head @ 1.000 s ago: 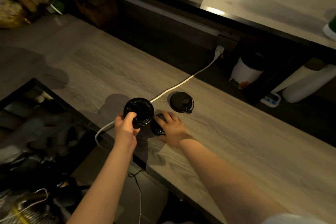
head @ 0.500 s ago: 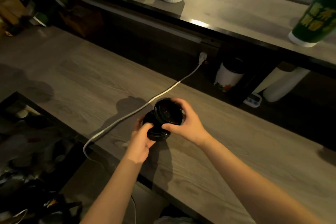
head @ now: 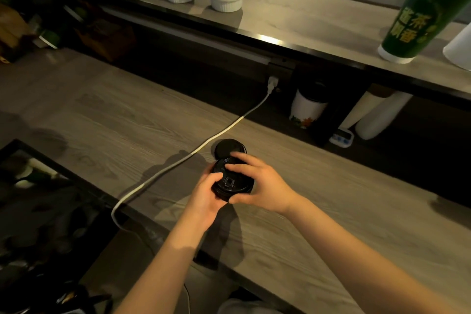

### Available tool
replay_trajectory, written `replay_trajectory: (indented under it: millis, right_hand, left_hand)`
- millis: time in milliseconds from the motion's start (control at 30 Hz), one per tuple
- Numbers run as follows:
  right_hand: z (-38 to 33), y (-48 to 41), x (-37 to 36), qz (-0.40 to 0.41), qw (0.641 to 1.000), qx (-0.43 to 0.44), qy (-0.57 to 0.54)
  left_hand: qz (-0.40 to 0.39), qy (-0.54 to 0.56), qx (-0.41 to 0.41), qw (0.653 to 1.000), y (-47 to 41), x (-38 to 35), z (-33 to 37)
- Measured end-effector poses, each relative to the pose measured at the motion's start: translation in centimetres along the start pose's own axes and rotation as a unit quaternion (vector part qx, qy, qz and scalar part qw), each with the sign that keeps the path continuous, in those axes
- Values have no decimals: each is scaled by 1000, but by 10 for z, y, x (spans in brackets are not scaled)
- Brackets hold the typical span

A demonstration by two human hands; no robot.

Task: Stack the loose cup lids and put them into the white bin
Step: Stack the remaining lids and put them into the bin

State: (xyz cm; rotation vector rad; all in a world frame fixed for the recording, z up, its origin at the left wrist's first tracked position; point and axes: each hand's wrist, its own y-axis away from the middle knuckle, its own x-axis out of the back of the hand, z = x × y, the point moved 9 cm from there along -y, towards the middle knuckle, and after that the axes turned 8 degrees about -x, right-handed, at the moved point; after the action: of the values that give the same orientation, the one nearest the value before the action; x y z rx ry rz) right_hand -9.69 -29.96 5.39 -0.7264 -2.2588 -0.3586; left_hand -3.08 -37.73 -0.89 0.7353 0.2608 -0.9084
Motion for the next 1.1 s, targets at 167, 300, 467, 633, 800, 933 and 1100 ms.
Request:
replay_trajectory:
  millis: [167,300,467,633,800,933,1100]
  right_hand:
    - [9,2,-1,-10,998,-27,-64]
    - [19,-2,-1,5,985,-85,-151]
    - [18,-18,1,-12,981,-89,-172]
    - [22,-46,7,-26,973,-98,-205]
    - [74,-73,4,33,968,-212,-134]
    - [95,-99,-19,-45,971,-232,35]
    - [95,-123,-51,-149,955,-207,150]
  left_hand:
    - [5,-4,-21,1000,0,3,4]
    - [19,16,-30,999,-7,5,11]
    - [21,7,-11,1000,-19,8,15]
    - [94,14,-45,994,-41,23,29]
    - [162,-14,-74,984,-55,53,47]
    - [214,2,-81,974,-62,68,54]
    - [231,-15,-94,968,-69,77,60]
